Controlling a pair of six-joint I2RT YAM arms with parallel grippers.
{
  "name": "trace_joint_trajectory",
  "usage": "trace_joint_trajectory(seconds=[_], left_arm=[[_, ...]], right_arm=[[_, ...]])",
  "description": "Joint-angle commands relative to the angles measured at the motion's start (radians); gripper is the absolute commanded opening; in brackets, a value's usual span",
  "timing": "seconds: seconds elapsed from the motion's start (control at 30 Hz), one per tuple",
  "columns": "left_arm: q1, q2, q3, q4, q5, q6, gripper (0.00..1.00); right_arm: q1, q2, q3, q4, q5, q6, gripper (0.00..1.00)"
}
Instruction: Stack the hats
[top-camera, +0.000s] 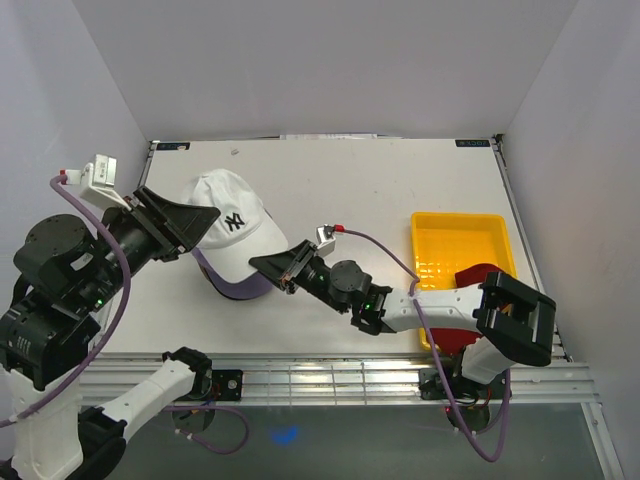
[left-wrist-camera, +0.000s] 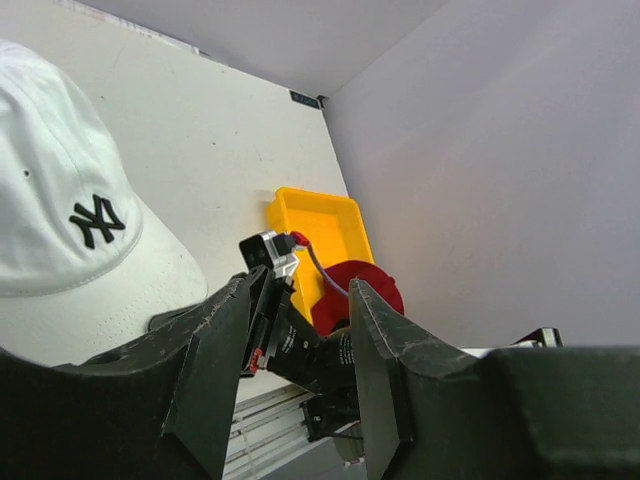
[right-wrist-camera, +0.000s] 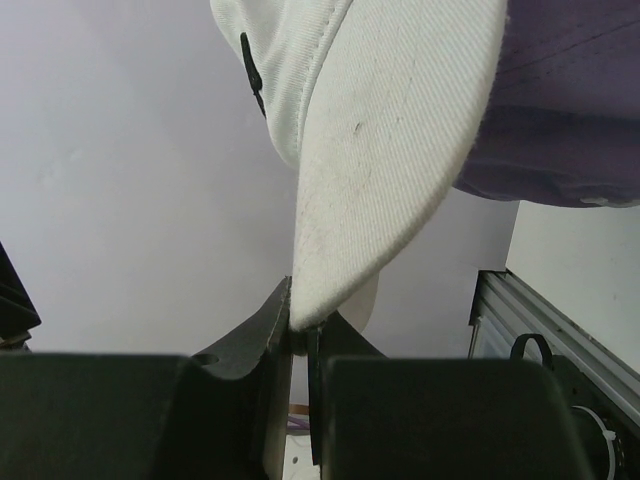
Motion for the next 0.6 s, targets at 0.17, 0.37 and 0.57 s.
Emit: trace_joint_trajectory(seconds=[0.17,0.37,0.57], left_arm=[[-0.008,0.029,-0.038,0.034,-0.013,0.017,0.55],[-0.007,0.073,0.043,-0.015,0.002,0.053,0.55],[-0.008,0.093,0.092,-0.039,0.016,0.072,0.55]], right_arm=[[0.008,0.046,0.033,0.123,-0.033,0.037,0.08],[-0.003,0.055,0.047,0.185,-0.033,0.02,0.08],[-0.02,0.063,0.143,0.196,-0.059,-0.041,0.08]])
